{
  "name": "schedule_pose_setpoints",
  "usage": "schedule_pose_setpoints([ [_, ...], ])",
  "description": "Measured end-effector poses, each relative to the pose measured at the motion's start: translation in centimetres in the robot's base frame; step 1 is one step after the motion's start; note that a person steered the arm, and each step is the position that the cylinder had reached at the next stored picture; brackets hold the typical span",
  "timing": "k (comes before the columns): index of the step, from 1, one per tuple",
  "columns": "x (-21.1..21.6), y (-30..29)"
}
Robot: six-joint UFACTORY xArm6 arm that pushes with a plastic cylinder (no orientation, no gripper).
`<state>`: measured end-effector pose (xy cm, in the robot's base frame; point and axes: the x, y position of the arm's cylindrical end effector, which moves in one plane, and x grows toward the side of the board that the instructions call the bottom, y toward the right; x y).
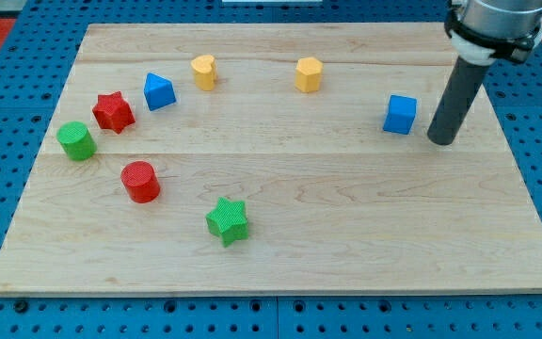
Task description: Slightly push the red circle towards bottom side
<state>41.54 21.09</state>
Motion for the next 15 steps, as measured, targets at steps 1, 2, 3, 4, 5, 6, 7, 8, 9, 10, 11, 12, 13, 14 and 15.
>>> schedule_pose_setpoints([
  [1,-2.1,-6.6],
  [2,-3.0,-10.8],
  [3,0.3,-7.9],
  [4,-3.2,-4.4],
  [5,-8.2,-3.5],
  [6,-9.4,-2.4],
  [7,-9.9,-1.0],
  [8,-11.1,3.7],
  [9,-11.1,4.7],
  [10,-8.5,2.8],
  [11,-3.2,5.3],
  [12,6.0,3.5],
  [13,7.8,-7.9],
  [14,4.2,-19.0],
  [15,0.8,-29.8],
])
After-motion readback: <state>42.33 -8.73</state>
